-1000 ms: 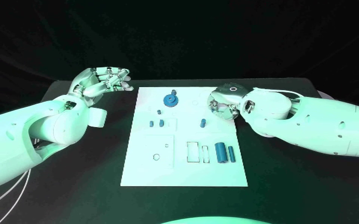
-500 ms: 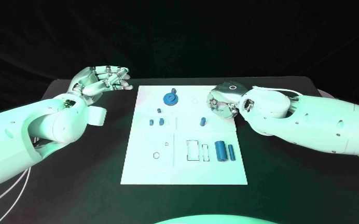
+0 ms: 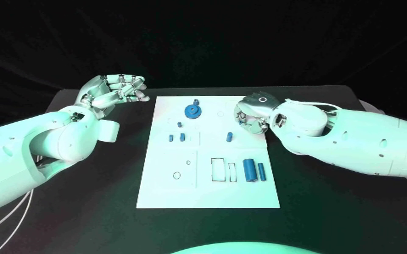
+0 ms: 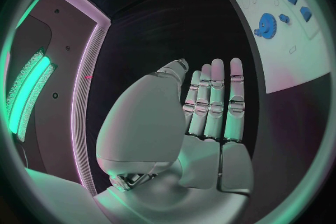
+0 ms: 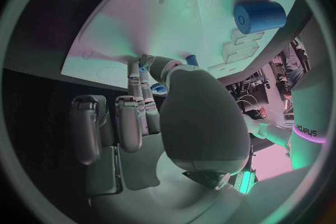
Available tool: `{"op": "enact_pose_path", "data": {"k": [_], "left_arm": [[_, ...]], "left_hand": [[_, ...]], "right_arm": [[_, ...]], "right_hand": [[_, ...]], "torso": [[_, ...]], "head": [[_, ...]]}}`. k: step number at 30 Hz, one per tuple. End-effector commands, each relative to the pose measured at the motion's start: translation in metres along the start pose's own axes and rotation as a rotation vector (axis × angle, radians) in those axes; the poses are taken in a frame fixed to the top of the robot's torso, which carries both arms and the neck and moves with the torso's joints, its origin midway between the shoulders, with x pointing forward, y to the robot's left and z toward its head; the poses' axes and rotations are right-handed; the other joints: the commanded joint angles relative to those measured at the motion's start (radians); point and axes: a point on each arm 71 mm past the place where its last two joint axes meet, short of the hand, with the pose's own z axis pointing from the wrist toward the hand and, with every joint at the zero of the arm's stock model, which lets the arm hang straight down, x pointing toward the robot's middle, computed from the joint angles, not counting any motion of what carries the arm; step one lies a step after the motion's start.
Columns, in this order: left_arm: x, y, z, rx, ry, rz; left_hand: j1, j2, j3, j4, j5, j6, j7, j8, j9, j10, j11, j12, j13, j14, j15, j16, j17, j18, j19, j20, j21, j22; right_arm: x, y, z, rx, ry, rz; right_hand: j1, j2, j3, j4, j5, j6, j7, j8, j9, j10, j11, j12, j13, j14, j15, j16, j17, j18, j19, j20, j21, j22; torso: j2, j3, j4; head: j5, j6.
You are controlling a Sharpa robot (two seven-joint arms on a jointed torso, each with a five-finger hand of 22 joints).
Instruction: Assemble the parts on the task board
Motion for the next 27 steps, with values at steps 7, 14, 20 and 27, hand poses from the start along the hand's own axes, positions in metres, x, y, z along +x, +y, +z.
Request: {"op": "enact_pose_path", "data": {"k": [7, 14, 20, 27], "left_arm": [[0.002, -0.001, -0.001, -0.001, 0.013, -0.011], [0.001, 0.0, -0.001, -0.006, 0.015, -0.012], [0.0, 0.0, -0.001, -0.011, 0.017, -0.012], [-0.001, 0.001, 0.0, -0.018, 0.016, -0.012]], "left_hand": [[0.012, -0.002, 0.013, 0.0, 0.002, -0.01, 0.002, 0.004, -0.002, -0.01, 0.003, -0.002, 0.001, -0.004, 0.007, -0.008, 0.002, 0.013, 0.007, 0.001, -0.006, -0.003], [0.01, -0.002, 0.016, 0.002, 0.002, -0.012, 0.003, 0.004, -0.002, -0.012, 0.004, -0.002, 0.001, -0.005, 0.008, -0.009, 0.002, 0.012, 0.007, 0.002, -0.008, -0.005], [0.007, -0.004, 0.019, 0.004, 0.001, -0.015, 0.005, 0.004, -0.002, -0.014, 0.006, -0.002, 0.001, -0.006, 0.009, -0.01, 0.002, 0.012, 0.007, 0.002, -0.01, -0.006], [0.002, -0.006, 0.024, 0.007, 0.001, -0.019, 0.007, 0.004, -0.003, -0.018, 0.008, -0.002, 0.001, -0.009, 0.011, -0.012, 0.003, 0.012, 0.006, 0.004, -0.015, -0.009]], "right_arm": [[0.008, 0.006, -0.003, 0.011, -0.031, -0.024], [0.005, 0.008, -0.005, 0.005, -0.076, -0.007], [0.002, 0.011, -0.007, -0.003, -0.108, 0.017], [-0.003, 0.009, -0.009, 0.003, -0.125, 0.035]], "right_hand": [[-0.015, -0.001, -0.005, 0.0, 0.006, 0.005, -0.003, 0.003, 0.001, 0.011, -0.001, -0.003, 0.001, 0.07, -0.006, 0.004, 0.104, -0.013, 0.071, -0.01, 0.005, 0.228], [-0.023, 0.0, -0.003, 0.0, 0.029, 0.008, -0.004, 0.004, 0.002, 0.014, -0.001, -0.007, 0.003, 0.069, -0.007, 0.004, 0.103, -0.014, 0.073, -0.012, 0.009, 0.231], [-0.027, 0.004, 0.0, 0.0, 0.044, 0.008, -0.004, 0.004, 0.003, 0.016, -0.002, -0.011, 0.004, 0.069, -0.007, 0.003, 0.102, -0.015, 0.074, -0.012, 0.01, 0.231], [-0.029, 0.005, 0.0, 0.0, 0.048, 0.008, -0.003, 0.004, 0.004, 0.015, -0.001, -0.012, 0.005, 0.069, -0.007, 0.003, 0.102, -0.015, 0.074, -0.012, 0.01, 0.231]], "torso": [[0.0, -0.0002, 0.0008], [0.0, -0.0002, 0.0018], [0.0, 0.0006, 0.0025], [0.0, -0.0001, 0.0023]], "head": [[-0.005, 0.001], [-0.006, 0.004], [-0.007, 0.006], [-0.007, 0.006]]}}
